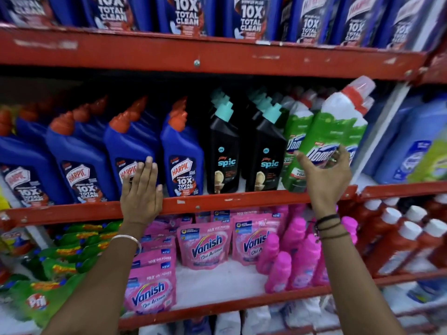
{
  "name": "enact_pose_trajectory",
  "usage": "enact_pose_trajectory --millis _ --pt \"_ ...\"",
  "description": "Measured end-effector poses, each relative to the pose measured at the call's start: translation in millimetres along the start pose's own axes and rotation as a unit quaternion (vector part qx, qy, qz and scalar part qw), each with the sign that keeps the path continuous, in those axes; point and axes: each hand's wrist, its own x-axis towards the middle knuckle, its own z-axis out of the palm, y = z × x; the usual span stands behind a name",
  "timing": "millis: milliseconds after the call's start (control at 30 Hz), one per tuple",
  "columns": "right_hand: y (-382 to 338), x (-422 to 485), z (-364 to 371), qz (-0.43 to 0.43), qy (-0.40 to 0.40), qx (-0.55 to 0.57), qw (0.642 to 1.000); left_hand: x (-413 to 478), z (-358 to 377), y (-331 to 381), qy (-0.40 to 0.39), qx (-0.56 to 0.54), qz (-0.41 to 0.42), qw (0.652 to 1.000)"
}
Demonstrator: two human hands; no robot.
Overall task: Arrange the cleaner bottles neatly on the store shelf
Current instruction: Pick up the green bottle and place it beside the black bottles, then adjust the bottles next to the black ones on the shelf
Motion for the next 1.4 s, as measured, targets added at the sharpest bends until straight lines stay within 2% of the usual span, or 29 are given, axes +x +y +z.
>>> enact_pose_trajectory --millis 100,367,867,967,1033,1100,1167,1267,1333,1400 --pt "5 14 6 0.008 0.0 -0.045 0.999 -3 0 0 0.001 0.0 -0.002 1.0" --pt "30 29 27 -0.001 -0.042 -0.065 0.997 0 0 1 0.012 0.009 0.003 1.0" --pt "49 16 30 -0.01 -0.087 -0.187 0.978 2 -4 3 -0.007 0.023 0.01 1.0" --pt "39 7 25 -0.055 -0.035 -0.154 0.986 12 -13 7 0.009 -0.013 -0.019 1.0" --pt "15 0 26 -0.135 0.0 -0.049 0.99 35 -24 9 0.048 -0.081 -0.05 0.994" --pt "-23 -6 35 -0.183 -0.05 0.082 0.978 72 -40 10 0.061 -0.183 -0.066 0.979" --pt "-58 -9 50 -0.177 -0.164 0.139 0.96 111 -54 15 0.017 -0.285 -0.095 0.954" --pt "-92 -8 85 -0.149 -0.324 0.069 0.932 153 -62 14 -0.126 -0.376 -0.17 0.902" --pt "-101 -5 108 -0.123 -0.365 0.021 0.923 162 -59 9 -0.212 -0.39 -0.197 0.874" --pt "-103 0 123 -0.094 -0.369 0.01 0.925 164 -57 8 -0.247 -0.4 -0.219 0.855"
